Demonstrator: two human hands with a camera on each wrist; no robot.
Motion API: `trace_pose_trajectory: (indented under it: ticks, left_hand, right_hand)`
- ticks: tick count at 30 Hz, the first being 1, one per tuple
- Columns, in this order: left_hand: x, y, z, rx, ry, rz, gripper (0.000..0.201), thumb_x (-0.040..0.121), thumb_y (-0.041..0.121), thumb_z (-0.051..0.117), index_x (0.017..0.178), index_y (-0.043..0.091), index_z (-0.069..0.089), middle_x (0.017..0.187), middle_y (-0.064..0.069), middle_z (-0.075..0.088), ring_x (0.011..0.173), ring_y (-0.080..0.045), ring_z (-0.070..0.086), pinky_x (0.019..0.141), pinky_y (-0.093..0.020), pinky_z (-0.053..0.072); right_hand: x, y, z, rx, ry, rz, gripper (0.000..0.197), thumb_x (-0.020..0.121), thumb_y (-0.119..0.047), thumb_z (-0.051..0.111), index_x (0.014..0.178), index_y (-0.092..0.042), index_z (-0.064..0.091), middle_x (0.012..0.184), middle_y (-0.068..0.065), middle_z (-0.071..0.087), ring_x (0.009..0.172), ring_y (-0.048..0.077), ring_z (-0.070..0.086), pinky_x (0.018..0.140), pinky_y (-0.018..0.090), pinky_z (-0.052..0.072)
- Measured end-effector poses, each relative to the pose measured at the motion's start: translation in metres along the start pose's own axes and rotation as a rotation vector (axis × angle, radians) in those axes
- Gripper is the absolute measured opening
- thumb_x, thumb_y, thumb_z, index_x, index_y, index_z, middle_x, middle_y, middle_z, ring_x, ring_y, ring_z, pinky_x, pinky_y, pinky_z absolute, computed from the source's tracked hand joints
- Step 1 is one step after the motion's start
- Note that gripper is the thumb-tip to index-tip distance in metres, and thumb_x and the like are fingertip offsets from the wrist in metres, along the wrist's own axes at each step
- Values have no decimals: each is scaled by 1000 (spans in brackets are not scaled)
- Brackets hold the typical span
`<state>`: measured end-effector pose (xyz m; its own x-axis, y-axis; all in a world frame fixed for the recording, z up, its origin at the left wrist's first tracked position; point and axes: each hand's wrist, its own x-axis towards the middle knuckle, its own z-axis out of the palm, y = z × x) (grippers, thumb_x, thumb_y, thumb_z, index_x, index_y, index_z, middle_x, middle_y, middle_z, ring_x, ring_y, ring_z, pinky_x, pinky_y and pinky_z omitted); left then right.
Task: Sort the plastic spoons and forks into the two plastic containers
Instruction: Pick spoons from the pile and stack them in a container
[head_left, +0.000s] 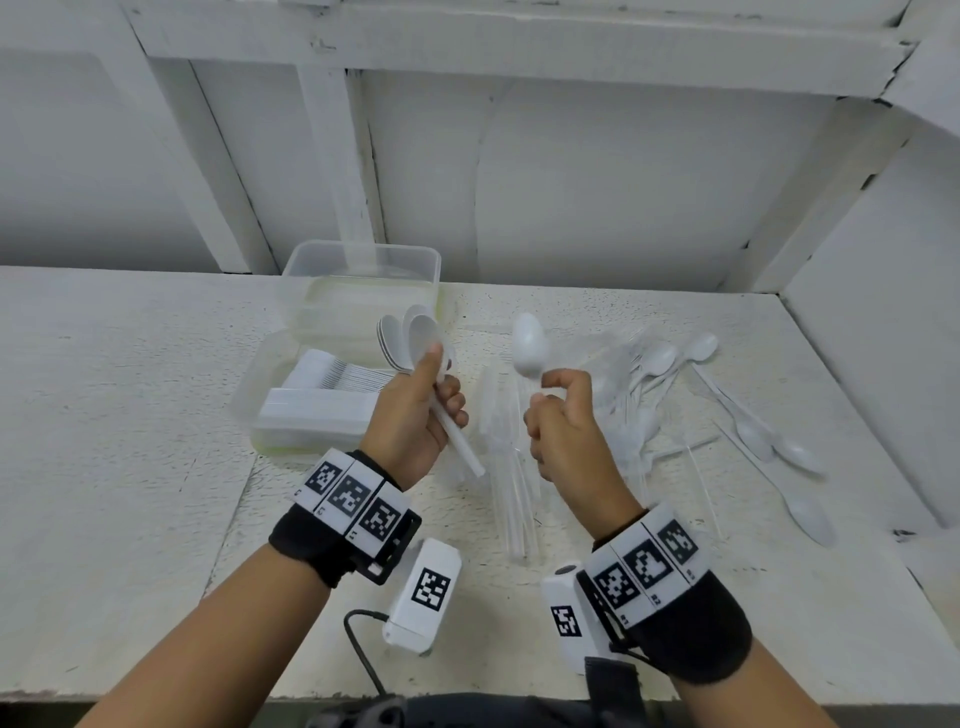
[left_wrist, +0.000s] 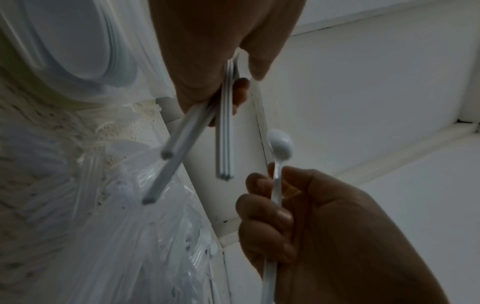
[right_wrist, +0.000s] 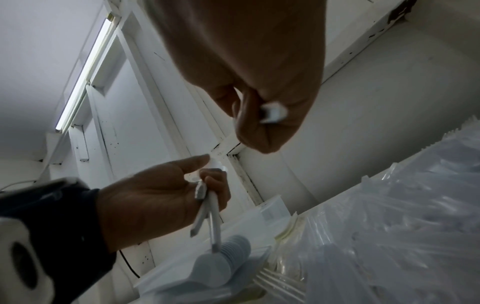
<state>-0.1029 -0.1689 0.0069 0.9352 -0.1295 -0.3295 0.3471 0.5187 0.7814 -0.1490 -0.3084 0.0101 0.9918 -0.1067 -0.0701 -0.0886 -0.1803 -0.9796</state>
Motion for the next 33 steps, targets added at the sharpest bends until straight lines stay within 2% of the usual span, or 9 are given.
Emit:
trace_pose_trajectory:
  ticks: [2, 4, 8, 11, 14, 16, 22, 27, 33]
  left_hand:
    - [-1, -2, 1, 76, -23, 7, 19, 96, 16, 48, 78, 13, 45, 53, 3, 41, 47, -8, 42, 47, -19, 40]
    - [-3, -5, 2, 139, -49, 19, 19, 97, 11, 46, 78, 9, 49, 56, 1, 48, 52, -10, 50, 51, -20, 47]
    - [-7, -12, 4, 187, -104, 30, 22, 99, 16, 41, 96, 3, 59, 83, -8, 71, 83, -18, 69, 80, -30, 56]
    - [-11, -13, 9, 136, -121, -12, 23, 99, 17, 40, 90, 3, 56, 77, -7, 73, 77, -16, 71, 70, -26, 58]
    - [-13, -13, 13, 80, -122, -55, 21, 99, 19, 41, 89, 4, 51, 74, -10, 72, 71, -18, 71, 60, -24, 57]
    - [-13, -14, 14, 75, -126, -52, 20, 100, 20, 40, 92, 5, 51, 75, -10, 72, 71, -19, 71, 61, -25, 57]
    - [-17, -15, 21, 160, -157, -50, 30, 99, 25, 39, 115, 2, 50, 70, -4, 68, 60, -13, 67, 54, -21, 53]
    - [-14, -20, 17, 261, -146, -63, 25, 98, 18, 43, 116, 2, 48, 89, -7, 63, 77, -14, 65, 71, -27, 51]
    - [-13, -24, 17, 205, -155, -54, 33, 100, 12, 39, 128, -6, 40, 83, -6, 62, 70, -10, 64, 62, -21, 51]
  right_hand:
    - [-3, 0, 3, -70, -22, -32, 12, 98, -13, 35, 105, -24, 36, 70, -3, 42, 55, 8, 39, 51, 22, 34]
    - [-5, 0, 5, -154, -3, -105, 13, 98, -14, 41, 104, -24, 43, 77, -9, 49, 60, 3, 46, 56, 15, 40]
    - [-6, 6, 12, -186, 80, -209, 11, 93, -10, 52, 96, -20, 56, 85, -16, 56, 70, 0, 58, 66, 23, 52]
    - [-3, 12, 16, -243, 212, -275, 6, 91, -8, 56, 93, -12, 60, 85, -4, 60, 74, 7, 58, 66, 25, 54]
    - [0, 15, 16, -305, 310, -315, 4, 89, -8, 58, 90, -8, 62, 84, 0, 60, 74, 9, 55, 66, 9, 45]
    - [0, 16, 17, -327, 304, -317, 4, 89, -7, 58, 90, -7, 62, 87, 2, 59, 72, 4, 53, 66, 6, 42]
    - [-6, 16, 22, -416, 183, -311, 8, 91, -12, 57, 96, -10, 63, 89, 0, 58, 76, 10, 55, 69, 21, 48]
    - [-4, 16, 22, -450, 201, -279, 6, 90, -15, 57, 90, -10, 57, 85, -1, 55, 71, 10, 52, 67, 25, 47]
    - [-3, 14, 27, -441, 207, -273, 11, 93, -20, 54, 100, -11, 57, 83, -3, 55, 70, 10, 51, 67, 25, 46]
